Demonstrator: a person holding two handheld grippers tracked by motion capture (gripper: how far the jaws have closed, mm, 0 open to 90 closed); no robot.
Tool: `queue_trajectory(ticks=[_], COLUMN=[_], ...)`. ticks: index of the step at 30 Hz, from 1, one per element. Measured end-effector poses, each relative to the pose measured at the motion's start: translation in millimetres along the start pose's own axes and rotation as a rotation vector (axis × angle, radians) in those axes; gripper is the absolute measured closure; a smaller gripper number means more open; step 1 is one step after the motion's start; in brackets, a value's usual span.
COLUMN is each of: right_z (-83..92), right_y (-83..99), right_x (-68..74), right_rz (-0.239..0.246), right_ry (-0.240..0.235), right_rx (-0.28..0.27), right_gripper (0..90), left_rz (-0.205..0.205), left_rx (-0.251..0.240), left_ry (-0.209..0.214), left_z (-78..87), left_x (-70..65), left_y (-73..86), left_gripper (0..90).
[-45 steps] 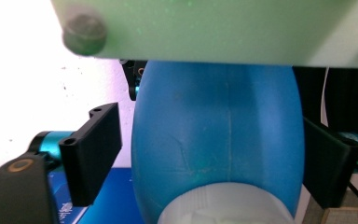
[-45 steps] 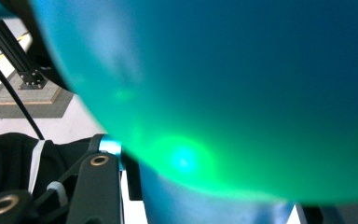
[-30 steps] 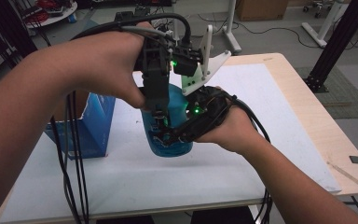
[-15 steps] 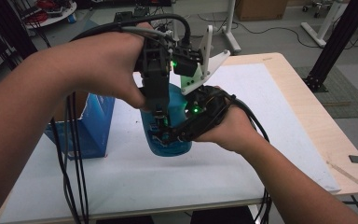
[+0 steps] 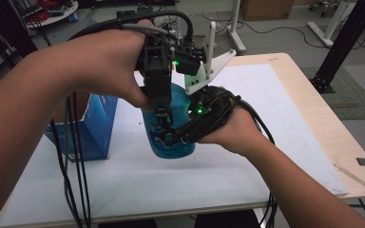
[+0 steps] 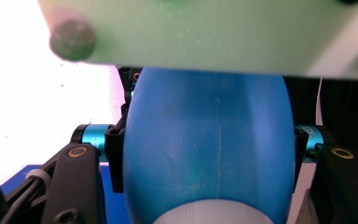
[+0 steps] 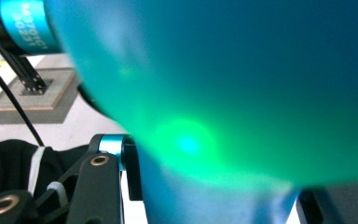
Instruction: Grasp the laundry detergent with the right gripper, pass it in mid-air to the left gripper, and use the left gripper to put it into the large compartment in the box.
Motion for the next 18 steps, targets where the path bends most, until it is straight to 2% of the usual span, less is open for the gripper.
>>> queue_trajectory(ticks=[3, 14, 16, 18], right_z=[-0.6, 1.9, 3.4, 5.2], right_y=[-0.4, -2.7, -2.8, 0.5], right_x=[0.1, -0.8, -2.2, -2.9], right_rz=[0.003, 0.004, -0.010, -0.020], right_ry=[-0.001, 0.003, 0.017, 0.023], right_rx=[-0.003, -0.033, -0.046, -0.030], right_gripper=[46.1, 44.6, 36.2, 30.4], left_rz=[-0.003, -0.012, -0.003, 0.004], left_rx=[0.009, 0.013, 0.007, 0.009], left_ry=[0.008, -0.009, -0.009, -0.002], left_z=[-0.3, 4.9, 6.3, 6.9], left_x=[-0.4, -1.0, -0.9, -0.4], left_y=[0.9, -1.4, -0.9, 0.4], left_gripper=[39.2, 39.8, 39.7, 39.8])
Point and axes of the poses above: each handheld gripper's, and its own axes: z roughly backward along the jaws, y roughly out of its underside, x roughly to its left, the point moved 8 cm from there along -z, roughly forward along the jaws, and after that the axes turned 7 degrees about y, right-handed, at the moved point
